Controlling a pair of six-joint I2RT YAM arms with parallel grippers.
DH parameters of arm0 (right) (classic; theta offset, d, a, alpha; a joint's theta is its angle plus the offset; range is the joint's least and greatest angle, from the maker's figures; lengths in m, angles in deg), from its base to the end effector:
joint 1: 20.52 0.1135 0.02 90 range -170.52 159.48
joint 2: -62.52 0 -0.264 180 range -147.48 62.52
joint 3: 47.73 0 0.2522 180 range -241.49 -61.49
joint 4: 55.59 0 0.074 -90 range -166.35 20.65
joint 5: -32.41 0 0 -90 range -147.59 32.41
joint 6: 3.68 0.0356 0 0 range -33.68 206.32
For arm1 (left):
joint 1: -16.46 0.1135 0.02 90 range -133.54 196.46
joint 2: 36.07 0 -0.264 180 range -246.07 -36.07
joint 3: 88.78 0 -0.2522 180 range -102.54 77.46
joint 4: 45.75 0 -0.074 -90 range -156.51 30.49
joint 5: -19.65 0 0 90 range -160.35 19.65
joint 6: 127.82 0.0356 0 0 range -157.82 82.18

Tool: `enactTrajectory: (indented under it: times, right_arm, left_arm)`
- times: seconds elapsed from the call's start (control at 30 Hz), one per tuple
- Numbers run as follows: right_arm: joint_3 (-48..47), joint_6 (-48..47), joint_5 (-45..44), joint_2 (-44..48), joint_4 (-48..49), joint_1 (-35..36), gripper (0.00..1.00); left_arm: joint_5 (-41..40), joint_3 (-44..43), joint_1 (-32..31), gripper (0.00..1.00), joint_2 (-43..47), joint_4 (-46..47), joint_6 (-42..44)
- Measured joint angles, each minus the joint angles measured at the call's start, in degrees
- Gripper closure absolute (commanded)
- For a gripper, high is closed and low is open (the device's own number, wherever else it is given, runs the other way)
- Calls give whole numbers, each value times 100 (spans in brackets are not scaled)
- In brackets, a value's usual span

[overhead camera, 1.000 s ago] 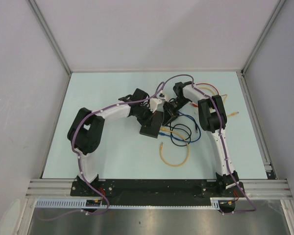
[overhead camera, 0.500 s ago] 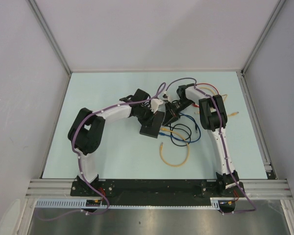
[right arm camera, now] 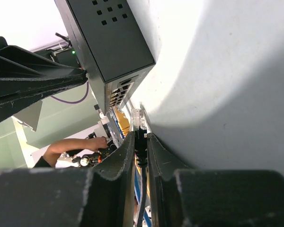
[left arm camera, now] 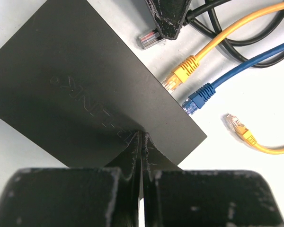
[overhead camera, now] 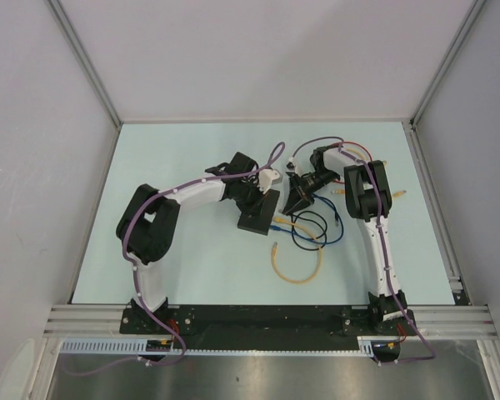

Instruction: Pull the plug from the switch port

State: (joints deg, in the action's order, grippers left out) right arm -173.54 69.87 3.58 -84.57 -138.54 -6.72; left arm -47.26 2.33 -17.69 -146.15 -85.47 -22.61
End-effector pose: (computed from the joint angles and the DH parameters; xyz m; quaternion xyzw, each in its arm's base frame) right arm 0.4337 0.1386 0.0770 0.1621 -0.8411 -0.5072 0.0949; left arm 0.3213 -0.2348 0.1770 0.4417 0.8408 -0.2316 0.2108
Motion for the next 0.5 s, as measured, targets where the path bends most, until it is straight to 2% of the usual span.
enactTrajectory:
  times: [0.3, 0.5]
  right_arm:
    - [-26, -310, -343, 260, 17, 9, 100]
    - [-304, -804, -824, 1174, 278, -197, 100]
  left_arm:
    - [-31, 7, -15, 100, 13, 9, 28]
    - [-37, 11, -20, 100, 13, 17, 28]
